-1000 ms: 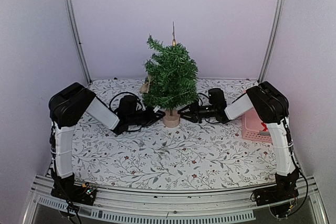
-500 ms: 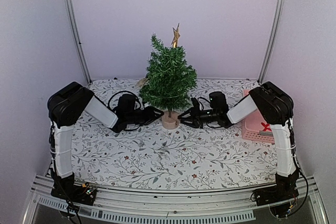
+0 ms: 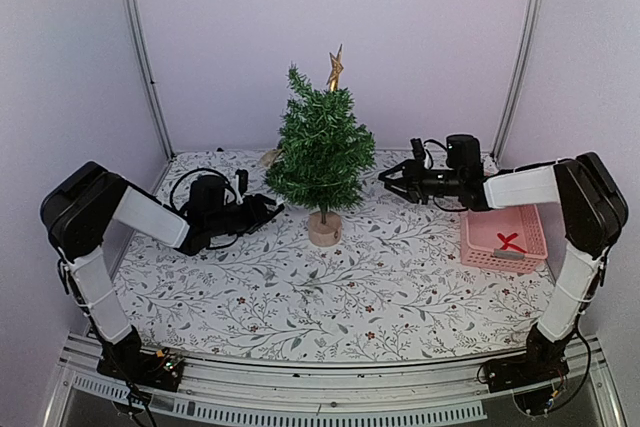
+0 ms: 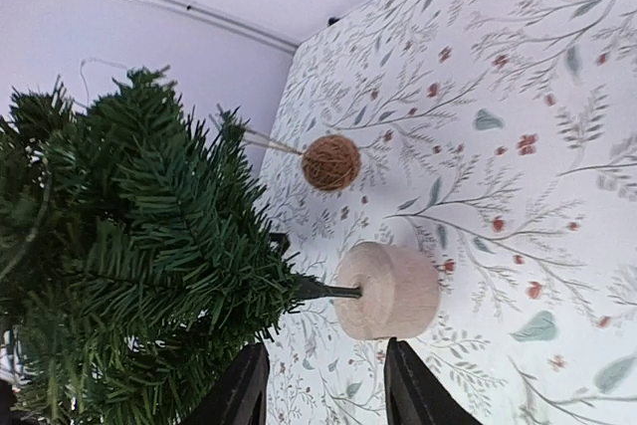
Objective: Decorate the small christmas tree
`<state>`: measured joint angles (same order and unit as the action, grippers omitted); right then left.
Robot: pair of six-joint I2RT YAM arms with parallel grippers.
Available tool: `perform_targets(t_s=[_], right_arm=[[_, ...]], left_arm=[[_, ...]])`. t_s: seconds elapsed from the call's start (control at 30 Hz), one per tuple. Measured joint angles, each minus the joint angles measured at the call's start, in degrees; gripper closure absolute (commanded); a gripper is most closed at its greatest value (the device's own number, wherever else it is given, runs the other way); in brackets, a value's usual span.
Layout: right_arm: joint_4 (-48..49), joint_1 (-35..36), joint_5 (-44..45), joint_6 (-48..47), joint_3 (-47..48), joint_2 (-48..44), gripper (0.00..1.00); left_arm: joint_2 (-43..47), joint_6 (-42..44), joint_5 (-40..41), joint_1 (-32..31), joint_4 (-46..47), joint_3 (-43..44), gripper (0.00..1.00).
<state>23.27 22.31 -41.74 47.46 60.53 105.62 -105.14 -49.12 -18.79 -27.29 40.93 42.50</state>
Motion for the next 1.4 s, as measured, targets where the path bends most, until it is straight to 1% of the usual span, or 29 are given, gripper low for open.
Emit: perform_targets(t_s=[0.1, 0.2, 0.27, 0.37, 0.5, 0.7, 0.83, 0.9, 1.03, 1.4], right_arm=[[-9.8, -4.5, 2.1, -4.0, -0.4, -6.9, 0.57], [-22.8, -8.9, 6.5, -9.6, 1.7, -13.5, 0.57], [-33.0, -12.1, 11.6, -13.7, 5.2, -17.0, 0.57], [-43.0, -16.0, 17.8, -17.6, 7.4, -20.2, 0.55], [-54.9, -20.7, 24.7, -21.3, 5.6, -22.3, 0.52], [-67.5, -23.1, 29.8, -26.2, 2.8, -20.0, 0.51], [-72.3, -23.5, 32.3, -28.5, 1.9, -18.5, 0.52], [-73.5, -23.6, 33.4, -29.4, 1.4, -17.9, 0.55], [-74.4, -23.7, 34.4, -31.0, 0.5, -15.5, 0.63], [-73.5, -23.9, 34.9, -33.2, -1.0, -7.6, 0.72]], left_arm=[[3.7, 0.8, 1.3, 0.4, -2.0, -2.2, 0.50], [6.3, 1.8, 2.1, 0.5, -4.5, -3.0, 0.50], [8.0, 2.6, 2.8, 0.6, -6.4, -3.0, 0.50], [9.4, 3.6, 3.5, 0.6, -8.1, -3.1, 0.49], [9.8, 4.1, 4.2, 0.6, -9.7, -3.1, 0.49], [9.7, 4.2, 4.3, 0.6, -11.4, -3.0, 0.49], [9.5, 4.5, 4.3, 0.6, -11.9, -2.7, 0.49], [9.4, 4.5, 4.4, 0.6, -12.2, -2.7, 0.49], [9.1, 4.5, 4.5, 0.6, -12.2, -2.7, 0.49], [8.5, 4.3, 5.2, 0.6, -12.3, -2.6, 0.49]])
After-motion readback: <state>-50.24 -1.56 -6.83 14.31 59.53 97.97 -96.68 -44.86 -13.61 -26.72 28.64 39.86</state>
